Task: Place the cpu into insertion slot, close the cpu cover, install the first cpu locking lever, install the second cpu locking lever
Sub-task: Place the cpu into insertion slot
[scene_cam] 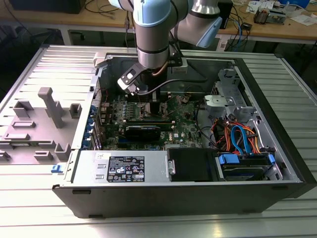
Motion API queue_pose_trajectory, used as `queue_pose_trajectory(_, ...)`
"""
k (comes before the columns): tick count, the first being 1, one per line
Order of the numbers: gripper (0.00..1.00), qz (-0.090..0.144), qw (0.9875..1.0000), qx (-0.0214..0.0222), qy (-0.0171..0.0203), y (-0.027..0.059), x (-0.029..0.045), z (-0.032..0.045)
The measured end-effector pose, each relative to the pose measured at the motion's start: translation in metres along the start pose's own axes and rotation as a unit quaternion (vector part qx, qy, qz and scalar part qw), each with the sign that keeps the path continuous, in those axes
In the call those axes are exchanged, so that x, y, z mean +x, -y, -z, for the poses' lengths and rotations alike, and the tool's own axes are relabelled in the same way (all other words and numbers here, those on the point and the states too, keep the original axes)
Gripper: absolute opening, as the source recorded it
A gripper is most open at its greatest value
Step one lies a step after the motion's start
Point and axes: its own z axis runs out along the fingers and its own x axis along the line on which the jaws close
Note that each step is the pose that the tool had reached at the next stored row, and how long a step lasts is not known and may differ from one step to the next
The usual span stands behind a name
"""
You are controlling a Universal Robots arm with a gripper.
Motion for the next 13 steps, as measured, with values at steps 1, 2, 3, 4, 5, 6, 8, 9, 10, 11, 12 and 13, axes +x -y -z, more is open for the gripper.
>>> queue_pose_trajectory(1, 0.55, 0.0, 1.0, 0.0001, 0.0, 0.0, -0.0001, -0.0004)
queue_pose_trajectory(2, 0.55, 0.0, 1.0, 0.0002, 0.0001, 0.0001, -0.0002, -0.0009)
queue_pose_trajectory(3, 0.55, 0.0, 1.0, 0.0004, 0.0001, 0.0003, -0.0004, -0.0016)
queue_pose_trajectory(4, 0.55, 0.0, 1.0, 0.0004, 0.0002, 0.0006, -0.0004, -0.002)
queue_pose_trajectory(5, 0.55, -0.001, 1.0, 0.0003, 0.0003, 0.001, -0.0004, -0.0029)
queue_pose_trajectory(6, 0.55, -0.001, 1.0, 0.0004, 0.0005, 0.0013, -0.0004, -0.0034)
queue_pose_trajectory(8, 0.55, -0.002, 1.0, 0.0006, 0.001, 0.0015, -0.0005, -0.0052)
queue_pose_trajectory(9, 0.55, -0.002, 1.0, 0.0006, 0.0013, 0.0017, -0.0005, -0.0067)
queue_pose_trajectory(10, 0.55, -0.002, 1.0, 0.0007, 0.0014, 0.0018, -0.0006, -0.0069)
queue_pose_trajectory(11, 0.55, -0.002, 1.0, 0.0007, 0.0015, 0.0018, -0.0005, -0.0069)
queue_pose_trajectory(12, 0.55, -0.002, 1.0, 0.0006, 0.0013, 0.0018, -0.0005, -0.0071)
queue_pose_trajectory(13, 0.55, -0.002, 1.0, 0.0006, 0.0013, 0.0018, -0.0005, -0.0072)
